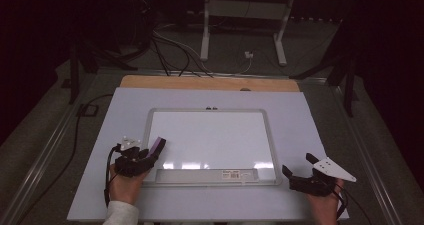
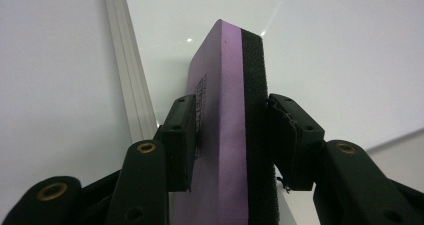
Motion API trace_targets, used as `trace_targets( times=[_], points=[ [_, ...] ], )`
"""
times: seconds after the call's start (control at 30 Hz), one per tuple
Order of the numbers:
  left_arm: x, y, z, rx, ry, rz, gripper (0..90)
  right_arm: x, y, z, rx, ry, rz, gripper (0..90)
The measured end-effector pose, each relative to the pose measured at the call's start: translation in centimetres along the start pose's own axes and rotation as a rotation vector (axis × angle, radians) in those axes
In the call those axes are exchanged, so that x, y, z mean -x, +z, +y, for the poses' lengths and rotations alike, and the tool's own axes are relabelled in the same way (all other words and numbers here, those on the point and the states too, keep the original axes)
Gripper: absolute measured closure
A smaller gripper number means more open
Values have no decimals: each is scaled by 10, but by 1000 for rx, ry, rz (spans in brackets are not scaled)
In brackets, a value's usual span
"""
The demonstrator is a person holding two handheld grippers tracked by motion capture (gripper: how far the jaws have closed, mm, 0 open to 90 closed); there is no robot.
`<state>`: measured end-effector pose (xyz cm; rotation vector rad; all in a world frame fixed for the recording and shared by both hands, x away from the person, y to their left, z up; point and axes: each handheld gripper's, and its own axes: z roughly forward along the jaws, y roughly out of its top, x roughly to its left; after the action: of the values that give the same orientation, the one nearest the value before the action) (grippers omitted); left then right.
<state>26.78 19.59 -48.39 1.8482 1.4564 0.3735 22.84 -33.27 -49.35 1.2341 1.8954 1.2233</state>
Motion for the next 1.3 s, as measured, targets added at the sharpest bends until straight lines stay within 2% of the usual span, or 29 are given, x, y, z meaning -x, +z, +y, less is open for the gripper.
trace_targets(
  times=[0.37, 0.6, 0.77, 1.03, 1.3],
  points=[
    [3, -9, -13, -3, -21, -13, 546, -1, 1, 0, -1, -4, 3, 13],
    [0, -18, -21, -3, -40, -18, 534, -1, 1, 0, -1, -5, 5, 13],
    [4, -24, -27, -7, -50, -26, 537, -2, 2, 0, -2, -5, 6, 13],
    [11, -24, -31, -17, -52, -36, 543, -2, 2, 0, -3, -6, 6, 13],
    [9, -22, -31, -8, -55, -65, 519, -3, 2, 0, -5, -8, 8, 13]
  ],
)
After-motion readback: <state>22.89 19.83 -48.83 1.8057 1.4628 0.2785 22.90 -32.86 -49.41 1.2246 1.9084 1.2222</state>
